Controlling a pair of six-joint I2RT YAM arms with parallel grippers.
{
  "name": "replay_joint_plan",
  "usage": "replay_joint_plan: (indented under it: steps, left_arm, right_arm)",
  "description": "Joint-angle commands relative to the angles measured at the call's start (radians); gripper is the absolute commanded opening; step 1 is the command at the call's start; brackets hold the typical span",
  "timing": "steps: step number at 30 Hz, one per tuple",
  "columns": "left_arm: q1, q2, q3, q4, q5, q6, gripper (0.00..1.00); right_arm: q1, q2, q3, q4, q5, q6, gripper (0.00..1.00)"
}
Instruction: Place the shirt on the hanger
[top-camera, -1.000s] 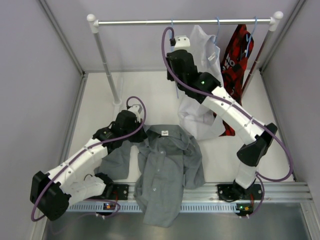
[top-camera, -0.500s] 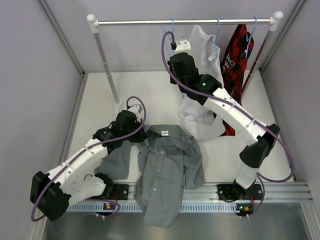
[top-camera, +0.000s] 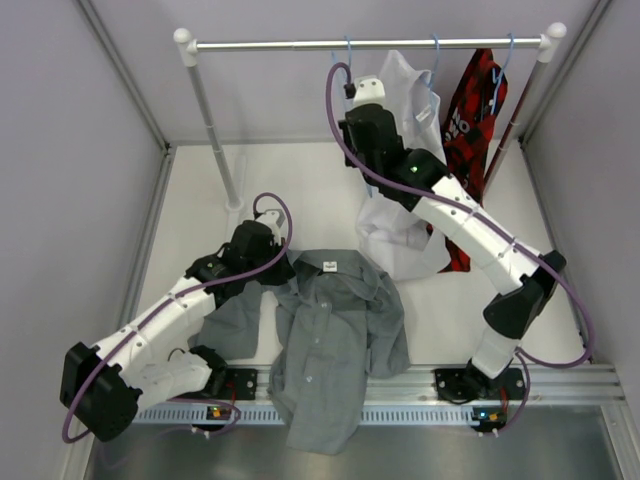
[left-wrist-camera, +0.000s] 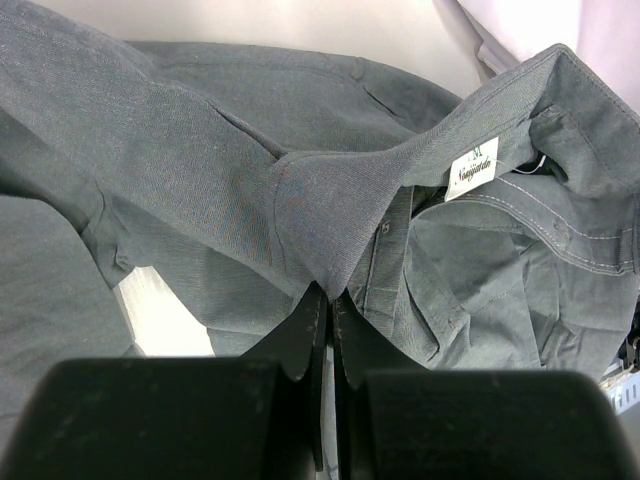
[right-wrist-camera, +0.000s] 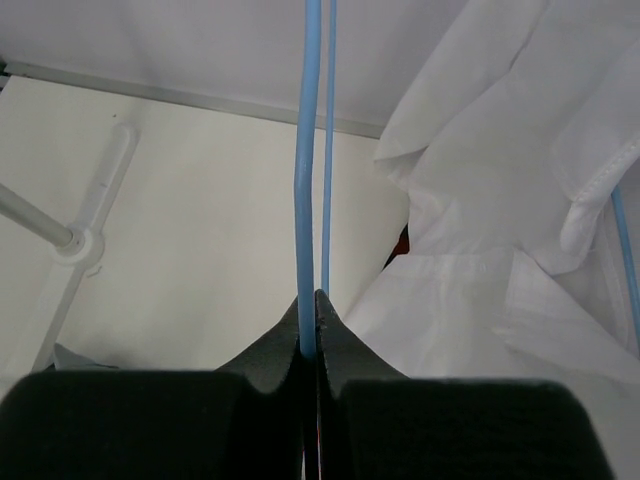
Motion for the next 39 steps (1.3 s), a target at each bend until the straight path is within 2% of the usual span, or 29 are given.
replay_joint_plan:
  steps: [1,9,20,39]
  left_arm:
    - [0.002,-0.013,0.002,0.011,0.000,-0.011,0.00]
    - [0.003,-0.013,0.003,0.012,0.011,-0.010,0.00]
    - [0.002,-0.009,0.000,0.012,0.019,-0.008,0.00]
    - [0.002,-0.018,0.003,0.012,0.014,-0.010,0.00]
  right_arm:
    - [-0.016,-0.061,0.008,0.035,0.009,-0.033,0.00]
    - [-0.017,-0.063,0.050,0.046,0.022,-0.105,0.00]
    - [-0.021,-0.126,0.053,0.068,0.003,-0.112,0.00]
    - [-0.045,-0.165,0.111,0.117,-0.090,-0.156,0.00]
